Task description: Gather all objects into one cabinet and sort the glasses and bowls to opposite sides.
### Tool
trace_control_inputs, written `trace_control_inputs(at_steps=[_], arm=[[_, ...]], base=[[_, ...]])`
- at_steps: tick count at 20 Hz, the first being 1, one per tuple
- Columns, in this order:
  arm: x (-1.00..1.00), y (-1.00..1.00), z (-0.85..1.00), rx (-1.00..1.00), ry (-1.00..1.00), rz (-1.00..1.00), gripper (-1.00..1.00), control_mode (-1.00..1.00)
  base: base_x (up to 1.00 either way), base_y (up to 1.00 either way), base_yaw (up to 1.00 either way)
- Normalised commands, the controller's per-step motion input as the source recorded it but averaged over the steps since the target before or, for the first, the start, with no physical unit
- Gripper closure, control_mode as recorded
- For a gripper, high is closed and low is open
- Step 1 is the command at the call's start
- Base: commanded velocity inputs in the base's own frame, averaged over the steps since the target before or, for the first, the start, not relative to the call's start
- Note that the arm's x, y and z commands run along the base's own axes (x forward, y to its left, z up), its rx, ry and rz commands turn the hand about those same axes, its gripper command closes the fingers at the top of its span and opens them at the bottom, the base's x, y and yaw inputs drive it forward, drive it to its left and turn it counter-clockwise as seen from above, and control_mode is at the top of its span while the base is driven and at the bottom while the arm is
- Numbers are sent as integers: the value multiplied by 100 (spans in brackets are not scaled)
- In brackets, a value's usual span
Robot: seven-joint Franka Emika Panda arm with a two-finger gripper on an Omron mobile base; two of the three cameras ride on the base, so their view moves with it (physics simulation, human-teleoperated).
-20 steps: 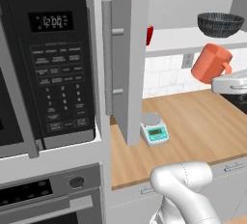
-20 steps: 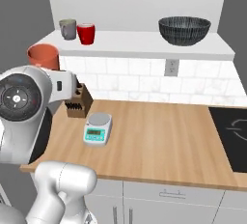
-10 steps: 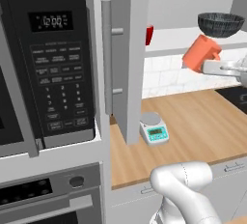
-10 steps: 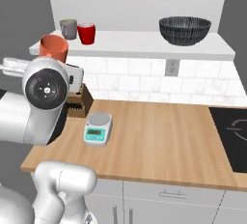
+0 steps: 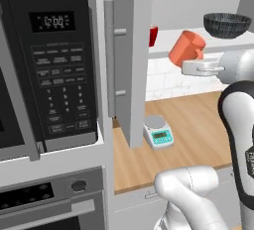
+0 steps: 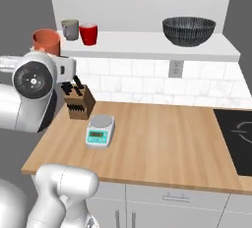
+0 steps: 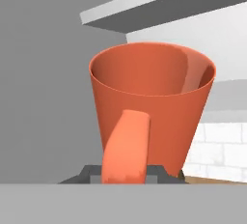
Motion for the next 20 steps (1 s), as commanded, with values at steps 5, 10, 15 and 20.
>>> trace_control_inputs(at_steps=[5,10,15,20], arm=[[19,12,41,-4,34,0,100,-100],[0,27,25,0,37,0,100,-100],[0,2,-17,-16,5,0,100,-100],[0,-2,-28,-18,-4,0,100,-100]], base=[[0,0,0],[0,0,0],[0,0,0],[0,0,0]])
